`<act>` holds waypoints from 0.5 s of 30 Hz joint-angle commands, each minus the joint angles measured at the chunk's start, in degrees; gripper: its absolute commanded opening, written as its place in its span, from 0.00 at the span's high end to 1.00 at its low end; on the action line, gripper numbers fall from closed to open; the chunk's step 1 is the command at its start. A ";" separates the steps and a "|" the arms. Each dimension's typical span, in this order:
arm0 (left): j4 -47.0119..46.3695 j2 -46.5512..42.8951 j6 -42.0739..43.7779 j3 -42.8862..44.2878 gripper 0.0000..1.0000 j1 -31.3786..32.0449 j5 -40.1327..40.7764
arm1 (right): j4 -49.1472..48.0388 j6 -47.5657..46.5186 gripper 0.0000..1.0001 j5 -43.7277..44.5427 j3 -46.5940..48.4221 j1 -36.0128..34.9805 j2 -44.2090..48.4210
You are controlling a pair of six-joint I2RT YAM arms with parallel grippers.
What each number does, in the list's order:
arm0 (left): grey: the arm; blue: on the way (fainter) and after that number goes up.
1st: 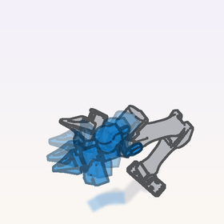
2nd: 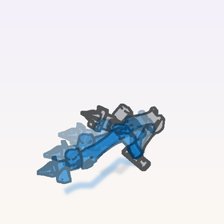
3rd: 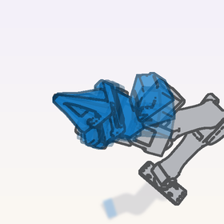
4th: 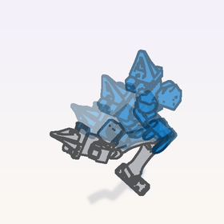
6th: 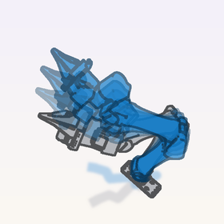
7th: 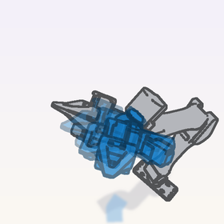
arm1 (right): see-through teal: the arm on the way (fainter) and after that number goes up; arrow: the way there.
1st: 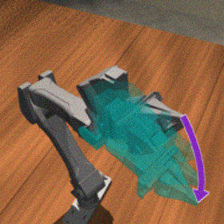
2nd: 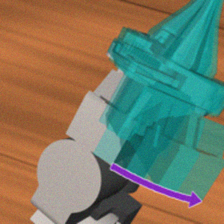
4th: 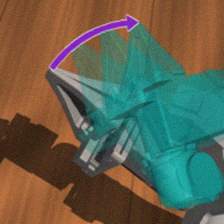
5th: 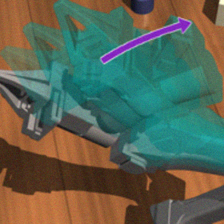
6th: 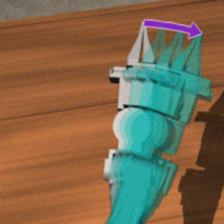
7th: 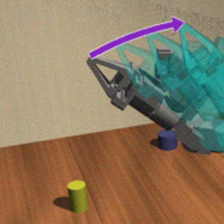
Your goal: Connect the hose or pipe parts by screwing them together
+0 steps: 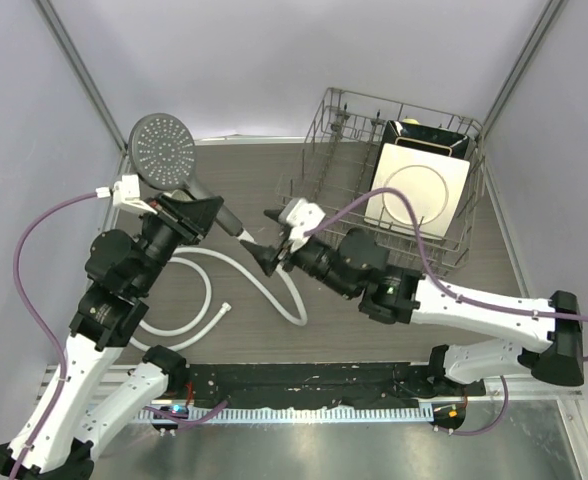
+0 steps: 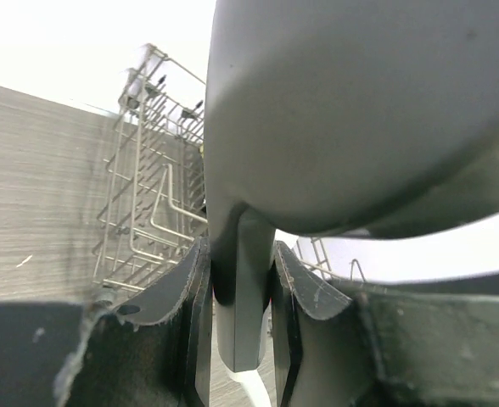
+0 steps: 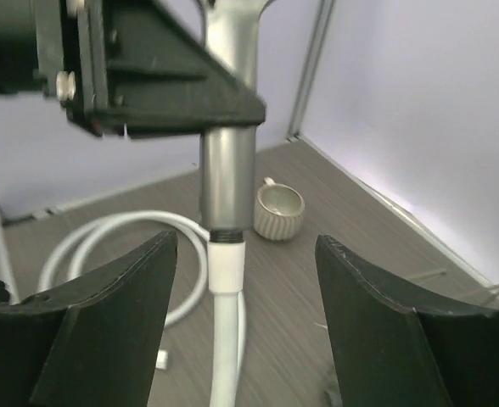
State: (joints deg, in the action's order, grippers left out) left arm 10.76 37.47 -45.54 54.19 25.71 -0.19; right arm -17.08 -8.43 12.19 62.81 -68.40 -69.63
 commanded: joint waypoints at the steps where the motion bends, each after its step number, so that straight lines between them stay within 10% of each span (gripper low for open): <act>1: 2.59 -0.12 2.39 3.55 1.00 -0.14 6.42 | -3.13 -17.13 0.28 14.52 -0.14 -5.86 -2.96; 15: 3.65 -2.40 0.36 3.73 1.00 -0.14 9.06 | -7.52 -25.23 0.32 25.95 3.46 -11.67 -12.72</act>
State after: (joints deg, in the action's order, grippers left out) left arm 17.21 36.56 -46.19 55.94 25.71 6.57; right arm -18.44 -30.44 32.88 63.40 -79.44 -82.04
